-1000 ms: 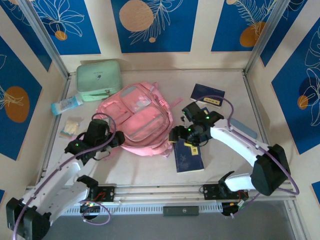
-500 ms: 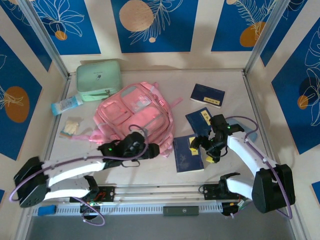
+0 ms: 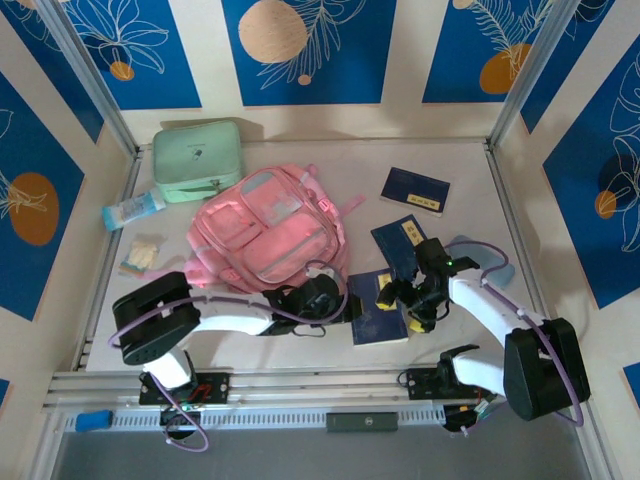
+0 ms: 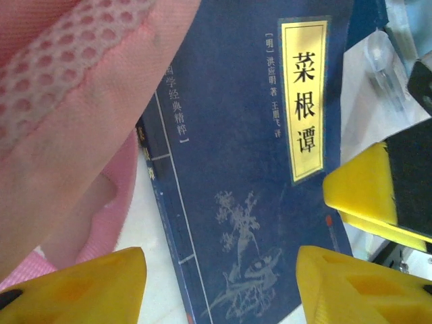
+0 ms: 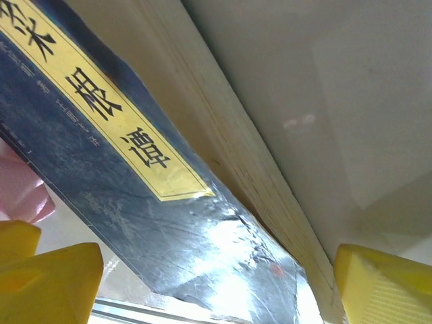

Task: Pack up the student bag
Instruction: Pick up the book from the bottom-center of the table.

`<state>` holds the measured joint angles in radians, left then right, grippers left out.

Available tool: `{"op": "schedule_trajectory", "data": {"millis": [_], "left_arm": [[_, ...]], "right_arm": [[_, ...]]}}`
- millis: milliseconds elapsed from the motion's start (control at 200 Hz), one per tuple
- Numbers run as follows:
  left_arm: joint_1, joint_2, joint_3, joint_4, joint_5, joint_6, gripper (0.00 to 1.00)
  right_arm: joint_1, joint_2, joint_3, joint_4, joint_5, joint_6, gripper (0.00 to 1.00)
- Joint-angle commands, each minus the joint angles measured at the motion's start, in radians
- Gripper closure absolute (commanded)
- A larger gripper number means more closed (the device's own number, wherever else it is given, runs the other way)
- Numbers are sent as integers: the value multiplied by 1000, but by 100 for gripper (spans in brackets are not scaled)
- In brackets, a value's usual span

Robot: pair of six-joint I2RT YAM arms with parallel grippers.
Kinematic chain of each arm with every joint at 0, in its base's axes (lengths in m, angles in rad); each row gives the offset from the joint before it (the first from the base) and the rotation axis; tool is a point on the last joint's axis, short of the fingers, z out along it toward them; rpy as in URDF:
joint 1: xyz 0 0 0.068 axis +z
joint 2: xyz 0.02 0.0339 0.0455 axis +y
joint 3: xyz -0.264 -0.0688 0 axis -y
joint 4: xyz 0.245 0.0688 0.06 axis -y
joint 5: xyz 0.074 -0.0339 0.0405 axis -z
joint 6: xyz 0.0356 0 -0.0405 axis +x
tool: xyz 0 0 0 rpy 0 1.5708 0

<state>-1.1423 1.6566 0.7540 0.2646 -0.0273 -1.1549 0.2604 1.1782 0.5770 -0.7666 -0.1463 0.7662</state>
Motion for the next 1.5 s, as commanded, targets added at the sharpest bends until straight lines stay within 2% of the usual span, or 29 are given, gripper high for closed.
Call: {"op": "schedule_trajectory", "data": {"millis": [0, 220, 395, 495, 670, 750, 885, 1040, 1160, 1245, 1411, 1496], "left_arm": [[-5, 53, 59, 17, -19, -14, 41], [-4, 129, 114, -41, -31, 5, 47], [-4, 132, 131, -172, -106, 10, 54], [-2, 116, 95, -180, -145, 11, 59], [-2, 128, 93, -199, -147, 15, 63], [-2, 141, 93, -185, -134, 23, 65], [-3, 157, 113, -221, -133, 34, 67], [-4, 170, 113, -227, -132, 32, 68], [-4, 169, 113, -242, -146, 35, 69], [-4, 171, 118, -252, -146, 40, 69], [-4, 175, 114, -247, -149, 37, 69], [-3, 177, 114, -247, -148, 37, 69]], "right_arm": [[4, 13, -21, 23, -28, -12, 11], [34, 27, -15, 33, -45, -23, 12], [135, -25, 0, 37, -110, 53, 12], [179, -37, -12, 55, -120, 97, 12], [134, 2, -1, -1, -14, 68, 12], [94, 31, -12, 39, -49, 46, 12], [136, 76, 19, 37, -14, 18, 13], [156, 77, 30, 71, -95, 5, 16], [205, 26, 75, -10, 12, 7, 17], [209, -1, 88, -23, -10, -10, 18], [212, -40, 109, -87, 37, -4, 23], [212, -57, 110, -86, 24, -17, 29]]}}
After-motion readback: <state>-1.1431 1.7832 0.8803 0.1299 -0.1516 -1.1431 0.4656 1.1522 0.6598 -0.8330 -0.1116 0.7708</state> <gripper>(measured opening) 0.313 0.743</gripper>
